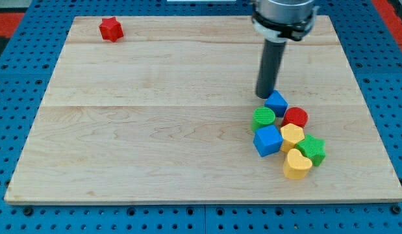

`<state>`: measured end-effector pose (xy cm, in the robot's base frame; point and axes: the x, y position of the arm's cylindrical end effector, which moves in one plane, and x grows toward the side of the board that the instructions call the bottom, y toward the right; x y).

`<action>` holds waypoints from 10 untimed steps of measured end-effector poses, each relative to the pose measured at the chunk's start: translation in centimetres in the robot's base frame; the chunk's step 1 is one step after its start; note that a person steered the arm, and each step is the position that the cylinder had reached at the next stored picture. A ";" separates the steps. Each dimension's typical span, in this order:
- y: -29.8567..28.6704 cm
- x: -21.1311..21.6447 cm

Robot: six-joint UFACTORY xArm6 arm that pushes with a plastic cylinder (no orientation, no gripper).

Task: Push the red star towards the bottom

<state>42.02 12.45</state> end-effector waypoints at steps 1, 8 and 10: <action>-2.1 -1.7; -29.6 -16.6; -32.6 -18.9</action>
<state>23.10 -20.17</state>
